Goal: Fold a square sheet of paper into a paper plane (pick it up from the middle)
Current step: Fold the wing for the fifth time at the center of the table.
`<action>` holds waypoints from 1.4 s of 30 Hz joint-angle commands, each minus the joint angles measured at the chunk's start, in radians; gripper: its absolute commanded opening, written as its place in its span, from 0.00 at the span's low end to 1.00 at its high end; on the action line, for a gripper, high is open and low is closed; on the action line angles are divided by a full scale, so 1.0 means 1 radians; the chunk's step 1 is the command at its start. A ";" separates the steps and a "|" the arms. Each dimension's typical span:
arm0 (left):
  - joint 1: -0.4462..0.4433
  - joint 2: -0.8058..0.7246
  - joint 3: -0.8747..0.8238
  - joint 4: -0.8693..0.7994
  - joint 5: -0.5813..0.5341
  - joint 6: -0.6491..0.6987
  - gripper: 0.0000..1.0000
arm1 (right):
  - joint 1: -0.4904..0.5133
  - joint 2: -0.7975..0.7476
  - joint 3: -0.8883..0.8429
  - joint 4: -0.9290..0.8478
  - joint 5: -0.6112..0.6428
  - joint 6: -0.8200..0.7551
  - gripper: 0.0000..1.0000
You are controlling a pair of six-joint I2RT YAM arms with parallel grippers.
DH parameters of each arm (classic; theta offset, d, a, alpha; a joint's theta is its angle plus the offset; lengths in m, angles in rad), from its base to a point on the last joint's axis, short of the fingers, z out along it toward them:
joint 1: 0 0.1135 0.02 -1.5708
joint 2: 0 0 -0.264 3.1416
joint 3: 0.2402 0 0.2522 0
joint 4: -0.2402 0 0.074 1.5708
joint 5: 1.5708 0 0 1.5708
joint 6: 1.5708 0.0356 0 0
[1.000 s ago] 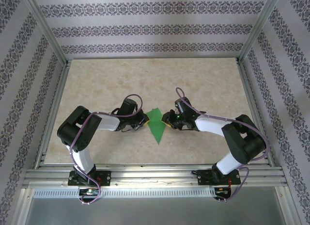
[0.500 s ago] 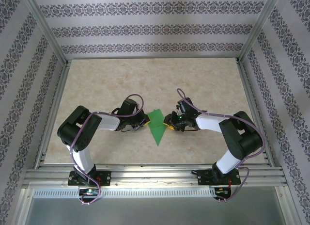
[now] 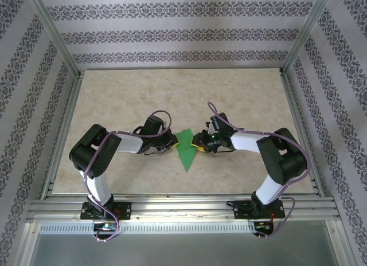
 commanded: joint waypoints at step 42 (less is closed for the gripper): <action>-0.117 -0.291 0.082 -0.343 -0.152 0.531 0.29 | -0.087 0.024 0.072 -0.021 -0.051 0.049 0.00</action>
